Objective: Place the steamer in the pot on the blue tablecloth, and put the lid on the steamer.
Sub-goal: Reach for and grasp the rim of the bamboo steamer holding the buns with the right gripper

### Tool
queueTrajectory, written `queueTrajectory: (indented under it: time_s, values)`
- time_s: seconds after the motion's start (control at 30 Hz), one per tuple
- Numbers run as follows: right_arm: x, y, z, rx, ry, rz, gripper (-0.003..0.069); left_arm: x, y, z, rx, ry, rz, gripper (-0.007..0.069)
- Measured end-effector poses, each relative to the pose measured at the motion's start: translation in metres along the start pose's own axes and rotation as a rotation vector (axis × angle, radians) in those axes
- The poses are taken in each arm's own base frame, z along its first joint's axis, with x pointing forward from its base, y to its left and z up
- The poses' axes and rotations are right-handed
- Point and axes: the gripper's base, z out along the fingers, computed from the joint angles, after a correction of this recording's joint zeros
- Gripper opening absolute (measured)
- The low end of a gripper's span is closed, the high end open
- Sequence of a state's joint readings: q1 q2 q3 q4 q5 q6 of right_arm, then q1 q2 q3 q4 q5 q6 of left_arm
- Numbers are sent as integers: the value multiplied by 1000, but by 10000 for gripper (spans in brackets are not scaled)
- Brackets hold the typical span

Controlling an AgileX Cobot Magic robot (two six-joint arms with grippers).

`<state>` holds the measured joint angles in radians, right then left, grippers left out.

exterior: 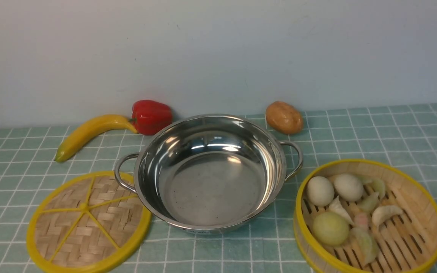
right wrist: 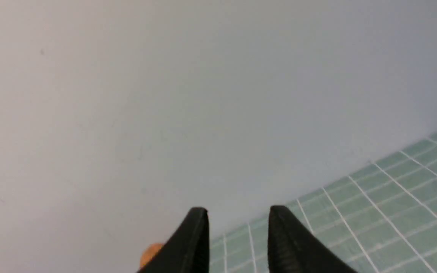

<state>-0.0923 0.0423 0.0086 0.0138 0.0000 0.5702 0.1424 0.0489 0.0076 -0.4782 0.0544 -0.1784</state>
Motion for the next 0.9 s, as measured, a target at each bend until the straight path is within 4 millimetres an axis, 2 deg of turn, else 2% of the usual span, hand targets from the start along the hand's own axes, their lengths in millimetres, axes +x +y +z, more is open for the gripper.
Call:
queueTrajectory:
  time_s: [0.1, 0.27, 0.37, 0.43, 0.53, 0.6, 0.63, 0.67, 0.77, 0.83, 0.9]
  values:
    - [-5, 3, 0, -33, -54, 34, 240, -1, 0, 0, 2, -10, 0, 243]
    - [-22, 13, -4, -158, -236, 127, 240, -12, -2, -1, 24, -131, -25, 243]
    - [-36, 20, -10, -275, -381, 202, 240, -25, -4, -4, 61, -277, -91, 243]
    - [-50, 27, -20, -399, -538, 260, 240, -41, -10, -9, 116, -426, -134, 243]
    - [-87, 46, -38, -547, -788, 279, 240, -78, -36, -28, 260, -682, -75, 243]
    - [-117, 61, -47, -575, -913, 241, 240, -104, -61, -44, 345, -794, 42, 243]
    - [-120, 63, -49, -578, -926, 232, 240, -107, -64, -45, 349, -802, 61, 243]
    - [-145, 79, -50, -548, -969, 153, 240, -125, -85, -54, 372, -824, 185, 243]
    - [-181, 108, -35, -429, -868, -67, 240, -153, -116, -55, 299, -716, 418, 243]
    - [-198, 125, -12, -339, -691, -190, 240, -165, -125, -40, 190, -511, 502, 243]
    - [-203, 128, 19, -206, -429, -237, 240, -167, -125, -15, 65, -239, 540, 243]
